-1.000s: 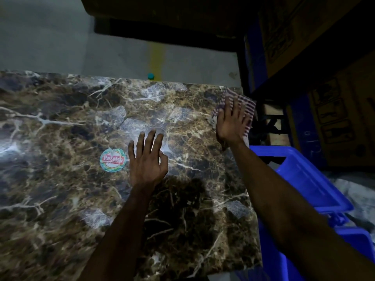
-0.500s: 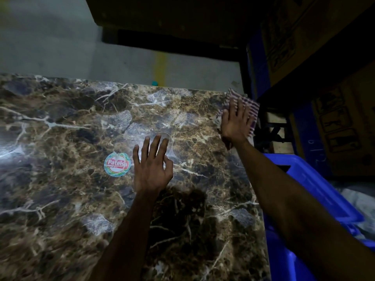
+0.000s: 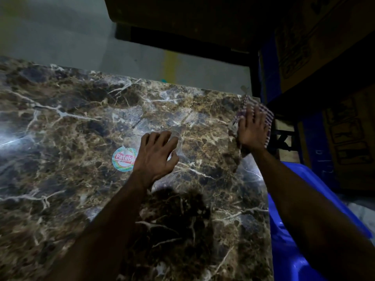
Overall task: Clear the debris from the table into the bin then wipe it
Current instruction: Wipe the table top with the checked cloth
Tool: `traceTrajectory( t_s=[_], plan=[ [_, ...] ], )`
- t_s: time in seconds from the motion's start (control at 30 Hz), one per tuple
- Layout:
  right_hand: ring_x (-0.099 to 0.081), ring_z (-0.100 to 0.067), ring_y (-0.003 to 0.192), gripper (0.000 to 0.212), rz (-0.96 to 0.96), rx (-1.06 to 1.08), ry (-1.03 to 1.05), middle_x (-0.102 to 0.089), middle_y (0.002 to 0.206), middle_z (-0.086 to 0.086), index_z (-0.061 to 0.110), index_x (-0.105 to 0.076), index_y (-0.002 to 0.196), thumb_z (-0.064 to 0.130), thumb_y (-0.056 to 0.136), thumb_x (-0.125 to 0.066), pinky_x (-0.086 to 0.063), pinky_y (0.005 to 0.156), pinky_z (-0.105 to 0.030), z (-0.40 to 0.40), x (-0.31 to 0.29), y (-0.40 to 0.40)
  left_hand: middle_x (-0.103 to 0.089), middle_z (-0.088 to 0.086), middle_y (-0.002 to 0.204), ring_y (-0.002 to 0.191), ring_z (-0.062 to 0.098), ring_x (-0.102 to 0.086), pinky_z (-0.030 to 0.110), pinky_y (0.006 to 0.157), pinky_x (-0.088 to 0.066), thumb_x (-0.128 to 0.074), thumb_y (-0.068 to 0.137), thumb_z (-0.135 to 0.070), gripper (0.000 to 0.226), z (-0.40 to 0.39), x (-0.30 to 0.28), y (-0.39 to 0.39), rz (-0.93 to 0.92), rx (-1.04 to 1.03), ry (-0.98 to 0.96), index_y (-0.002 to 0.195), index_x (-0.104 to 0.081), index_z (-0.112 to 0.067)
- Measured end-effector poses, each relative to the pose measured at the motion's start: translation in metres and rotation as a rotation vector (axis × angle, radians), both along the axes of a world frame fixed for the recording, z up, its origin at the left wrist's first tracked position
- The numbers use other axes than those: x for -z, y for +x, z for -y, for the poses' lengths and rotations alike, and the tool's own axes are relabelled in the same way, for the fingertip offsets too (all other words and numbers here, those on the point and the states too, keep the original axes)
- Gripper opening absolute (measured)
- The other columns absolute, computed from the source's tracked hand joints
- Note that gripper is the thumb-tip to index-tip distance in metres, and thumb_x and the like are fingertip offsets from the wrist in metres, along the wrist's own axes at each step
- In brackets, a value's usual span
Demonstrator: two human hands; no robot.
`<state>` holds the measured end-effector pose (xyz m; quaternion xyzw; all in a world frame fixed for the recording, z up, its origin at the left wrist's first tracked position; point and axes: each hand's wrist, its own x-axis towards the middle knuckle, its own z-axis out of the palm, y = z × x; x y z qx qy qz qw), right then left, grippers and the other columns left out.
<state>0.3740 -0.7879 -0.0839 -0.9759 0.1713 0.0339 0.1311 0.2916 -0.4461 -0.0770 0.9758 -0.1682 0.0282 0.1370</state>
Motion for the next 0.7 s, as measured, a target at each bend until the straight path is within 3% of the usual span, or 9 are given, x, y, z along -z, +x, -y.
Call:
traceTrajectory(
  t_s=[0.17,0.3,0.5,0.6,0.7],
  plan=[
    [-0.003,-0.034,0.16,0.057,0.015,0.028,-0.005,-0.009,0.174,-0.003,0.033,-0.02,0.165,0.048,0.11,-0.024,-0.001,0.124,-0.061,-0.021,0.0,0.058,-0.048,-0.004,0.141,0.125,0.026,-0.044,0.042,0.105,-0.03,-0.058,0.093,-0.036,0.041,0.0,0.002,0.0,-0.018,-0.052,-0.061,0.133,-0.054,-0.027],
    [-0.002,-0.035,0.159,0.06,0.006,-0.243,-0.005,-0.008,0.174,-0.002,0.035,-0.012,0.165,0.051,0.107,-0.015,-0.005,0.126,-0.061,-0.056,-0.004,0.056,-0.039,0.0,0.156,0.144,0.026,-0.033,0.047,0.117,-0.025,-0.056,0.093,-0.028,0.056,-0.002,-0.005,0.002,-0.073,-0.164,-0.134,0.148,-0.045,-0.023],
    [0.002,-0.026,0.161,0.056,-0.013,-0.552,0.018,-0.002,0.174,0.006,0.042,-0.004,0.164,0.051,0.11,-0.016,-0.007,0.127,-0.056,-0.059,-0.007,-0.019,-0.037,0.002,0.16,0.149,0.022,-0.031,0.05,0.12,-0.023,-0.049,0.094,-0.032,0.061,-0.001,-0.005,0.003,-0.11,-0.167,-0.146,0.154,-0.041,-0.019],
    [-0.001,-0.024,0.161,0.056,-0.012,-0.499,0.024,-0.005,0.174,0.008,0.045,-0.007,0.163,0.051,0.11,-0.019,-0.01,0.126,-0.057,-0.032,-0.01,-0.037,-0.032,0.004,0.165,0.152,0.022,-0.027,0.048,0.123,-0.02,-0.052,0.096,-0.032,0.067,-0.002,-0.003,0.002,-0.126,-0.202,-0.139,0.158,-0.034,-0.015],
    [-0.006,-0.028,0.16,0.06,-0.021,-0.346,0.007,-0.009,0.174,0.003,0.036,-0.011,0.165,0.052,0.107,-0.018,-0.013,0.125,-0.059,-0.03,-0.01,-0.018,-0.029,0.005,0.167,0.154,0.022,-0.023,0.046,0.125,-0.016,-0.053,0.098,-0.033,0.069,-0.002,-0.001,0.002,-0.126,-0.214,-0.126,0.16,-0.03,-0.014]
  ],
)
